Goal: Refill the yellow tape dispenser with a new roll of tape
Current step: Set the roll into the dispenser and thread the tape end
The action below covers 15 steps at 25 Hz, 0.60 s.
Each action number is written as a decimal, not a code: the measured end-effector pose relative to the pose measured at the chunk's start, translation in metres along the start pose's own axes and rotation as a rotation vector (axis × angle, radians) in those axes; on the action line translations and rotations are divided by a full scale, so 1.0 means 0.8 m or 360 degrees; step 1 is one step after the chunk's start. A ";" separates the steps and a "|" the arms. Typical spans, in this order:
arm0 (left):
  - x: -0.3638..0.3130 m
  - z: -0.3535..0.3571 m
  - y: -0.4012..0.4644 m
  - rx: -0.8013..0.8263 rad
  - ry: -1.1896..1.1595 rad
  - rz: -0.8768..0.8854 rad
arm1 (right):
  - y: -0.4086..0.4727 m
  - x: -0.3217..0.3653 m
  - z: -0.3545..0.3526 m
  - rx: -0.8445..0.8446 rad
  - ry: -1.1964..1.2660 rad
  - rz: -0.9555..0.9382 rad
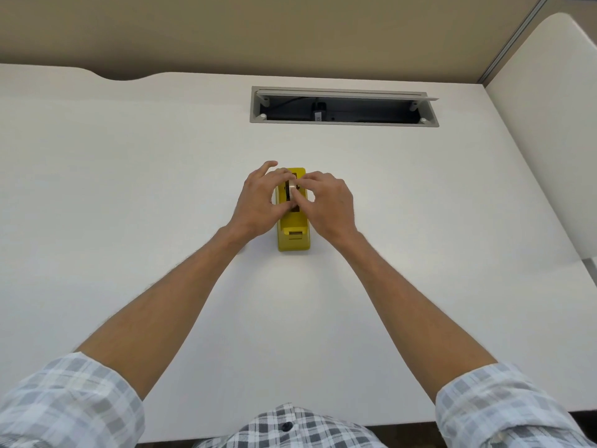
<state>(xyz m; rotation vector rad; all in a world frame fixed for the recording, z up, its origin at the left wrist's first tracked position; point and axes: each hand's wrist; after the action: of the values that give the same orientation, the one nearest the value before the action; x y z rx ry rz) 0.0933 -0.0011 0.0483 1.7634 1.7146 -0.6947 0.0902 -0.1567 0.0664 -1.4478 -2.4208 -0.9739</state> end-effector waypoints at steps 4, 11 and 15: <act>-0.004 -0.002 -0.001 0.0049 0.0003 -0.0029 | 0.015 -0.009 -0.016 0.0326 -0.0487 -0.0420; -0.009 -0.004 -0.001 0.0100 -0.0002 -0.0193 | 0.032 -0.015 -0.023 0.0687 -0.0634 -0.0661; -0.011 -0.006 0.002 0.0117 0.0050 -0.0227 | 0.037 -0.013 -0.027 0.0791 -0.0685 -0.0704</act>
<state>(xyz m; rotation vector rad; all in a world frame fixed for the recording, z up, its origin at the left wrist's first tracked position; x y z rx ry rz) 0.0941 -0.0036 0.0581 1.7214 1.8717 -0.8041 0.1161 -0.1677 0.0917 -1.0425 -3.0686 -0.0650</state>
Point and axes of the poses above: each hand's wrist, its own y-axis towards the middle knuckle, its own z-axis out of the palm, x = y × z, and after that the axes turned 12 degrees about -z, right-handed
